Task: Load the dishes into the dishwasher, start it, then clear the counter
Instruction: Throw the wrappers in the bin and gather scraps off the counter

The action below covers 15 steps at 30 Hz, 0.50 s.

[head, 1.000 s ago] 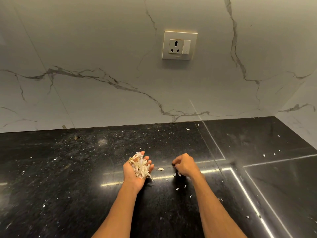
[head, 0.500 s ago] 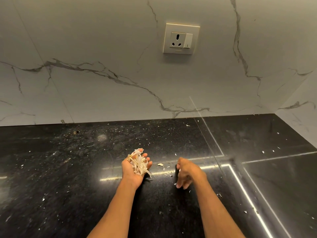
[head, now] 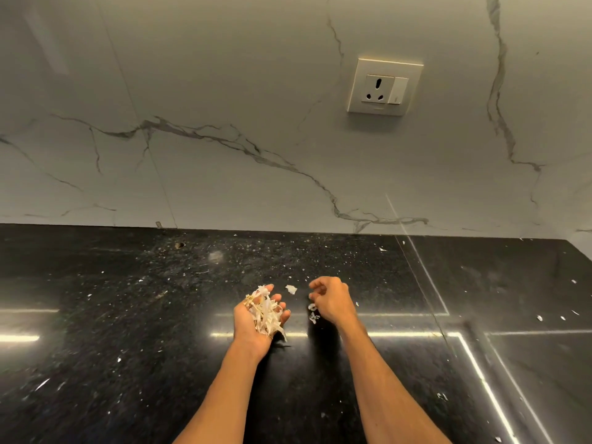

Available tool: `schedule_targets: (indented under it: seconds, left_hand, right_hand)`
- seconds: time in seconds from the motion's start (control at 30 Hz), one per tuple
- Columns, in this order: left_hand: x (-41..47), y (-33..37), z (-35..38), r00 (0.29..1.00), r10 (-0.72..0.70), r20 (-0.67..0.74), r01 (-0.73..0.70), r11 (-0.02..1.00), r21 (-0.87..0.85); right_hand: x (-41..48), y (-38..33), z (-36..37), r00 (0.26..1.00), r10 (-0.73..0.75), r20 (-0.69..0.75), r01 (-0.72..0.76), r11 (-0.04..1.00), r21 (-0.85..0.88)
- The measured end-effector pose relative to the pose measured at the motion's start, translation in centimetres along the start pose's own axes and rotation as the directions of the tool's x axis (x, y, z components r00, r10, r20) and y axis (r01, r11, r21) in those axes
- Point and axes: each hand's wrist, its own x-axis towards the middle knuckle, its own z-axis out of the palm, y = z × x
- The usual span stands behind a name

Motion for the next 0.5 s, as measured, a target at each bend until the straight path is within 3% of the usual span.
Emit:
schedule_targets:
  seconds: [0.1, 0.23, 0.4, 0.5]
  left_hand:
    - [-0.1, 0.5, -0.2, 1.0, 0.006, -0.014, -0.006, 1.0, 0.002]
    - [0.0, 1.2, 0.0, 1.0, 0.012, -0.026, -0.012, 1.0, 0.008]
    - [0.3, 1.6, 0.1, 1.0, 0.026, -0.001, -0.026, 1.0, 0.007]
    - [0.5, 1.2, 0.5, 1.0, 0.021, 0.008, -0.021, 1.0, 0.01]
  right_hand:
    - [1.0, -1.4, 1.4, 0.979, -0.154, 0.136, 0.176, 0.97, -0.17]
    - [1.8, -2.7, 1.8, 0.898, -0.247, 0.365, 0.395, 0.818, -0.418]
    - [2.2, -2.1, -1.1, 0.892, -0.096, 0.442, 0.32, 0.825, -0.465]
    - [1.8, -1.4, -2.9, 0.91, -0.047, 0.411, 0.23, 0.884, -0.407]
